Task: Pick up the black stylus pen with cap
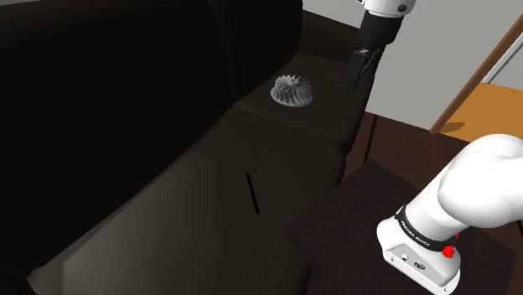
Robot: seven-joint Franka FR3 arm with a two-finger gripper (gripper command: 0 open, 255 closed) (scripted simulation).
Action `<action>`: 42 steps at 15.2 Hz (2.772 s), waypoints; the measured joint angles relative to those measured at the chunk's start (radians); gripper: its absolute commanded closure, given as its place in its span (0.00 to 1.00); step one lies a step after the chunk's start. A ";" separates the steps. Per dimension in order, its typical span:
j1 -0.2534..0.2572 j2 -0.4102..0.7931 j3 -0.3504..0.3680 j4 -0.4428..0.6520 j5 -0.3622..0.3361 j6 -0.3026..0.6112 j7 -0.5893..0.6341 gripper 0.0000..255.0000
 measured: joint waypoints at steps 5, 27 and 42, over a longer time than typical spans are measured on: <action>0.004 0.052 0.055 -0.038 0.035 0.070 0.089 0.00; 0.000 0.808 0.352 0.030 0.049 0.620 0.748 0.00; 0.121 1.338 0.274 0.320 -0.098 0.787 1.072 0.00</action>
